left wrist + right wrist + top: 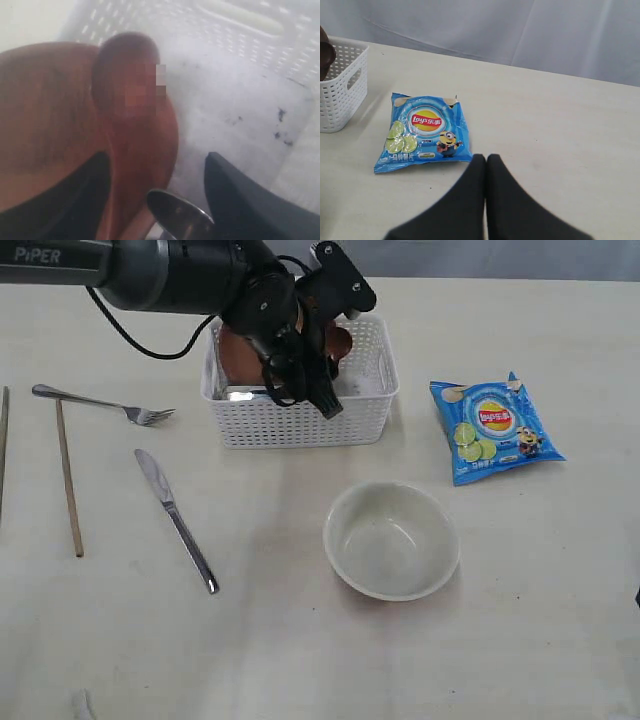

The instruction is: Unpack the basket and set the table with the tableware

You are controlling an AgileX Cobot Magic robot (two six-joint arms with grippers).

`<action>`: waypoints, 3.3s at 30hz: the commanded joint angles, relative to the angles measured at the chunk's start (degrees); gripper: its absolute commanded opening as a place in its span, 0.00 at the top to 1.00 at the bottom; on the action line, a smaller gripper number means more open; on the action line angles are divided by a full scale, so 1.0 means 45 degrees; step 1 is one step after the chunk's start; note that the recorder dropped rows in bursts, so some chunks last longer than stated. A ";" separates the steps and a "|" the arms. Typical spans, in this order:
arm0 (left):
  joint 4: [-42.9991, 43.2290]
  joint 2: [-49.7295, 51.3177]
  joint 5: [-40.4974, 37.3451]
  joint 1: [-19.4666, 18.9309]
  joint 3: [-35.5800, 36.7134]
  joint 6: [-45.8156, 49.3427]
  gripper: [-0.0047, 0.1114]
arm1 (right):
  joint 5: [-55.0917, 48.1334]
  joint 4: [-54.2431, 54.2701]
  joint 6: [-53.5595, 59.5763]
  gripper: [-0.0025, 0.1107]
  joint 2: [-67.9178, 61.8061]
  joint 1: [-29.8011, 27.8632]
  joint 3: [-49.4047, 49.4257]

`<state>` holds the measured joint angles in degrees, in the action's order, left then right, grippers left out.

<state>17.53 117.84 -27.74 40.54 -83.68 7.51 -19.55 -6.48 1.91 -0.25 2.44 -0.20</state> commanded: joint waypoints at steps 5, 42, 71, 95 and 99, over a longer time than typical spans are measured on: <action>0.0060 0.0317 -0.0110 0.0012 -0.0037 0.0031 0.96 | 0.0034 -0.0076 -0.0009 0.98 0.0055 -0.0006 0.0045; -1.1267 0.0956 -0.5099 -0.3256 -0.2842 1.1418 0.54 | 0.0034 -0.0076 -0.0009 0.98 0.0055 -0.0006 0.0045; -1.2562 0.1822 -0.4594 -0.3229 -0.2842 1.4519 0.59 | 0.0034 -0.0076 -0.0009 0.98 0.0055 -0.0006 0.0045; -1.2562 0.1433 -0.5120 -0.3229 -0.2842 1.4228 0.96 | 0.0034 -0.0076 -0.0009 0.98 0.0055 -0.0006 0.0045; -1.2558 0.1433 -0.5070 -0.3229 -0.2842 1.4228 0.83 | 0.0034 -0.0076 -0.0009 0.98 0.0055 -0.0006 0.0045</action>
<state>-38.37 124.86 -50.08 25.83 -96.32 71.91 -19.55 -6.48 1.91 -0.25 2.44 -0.20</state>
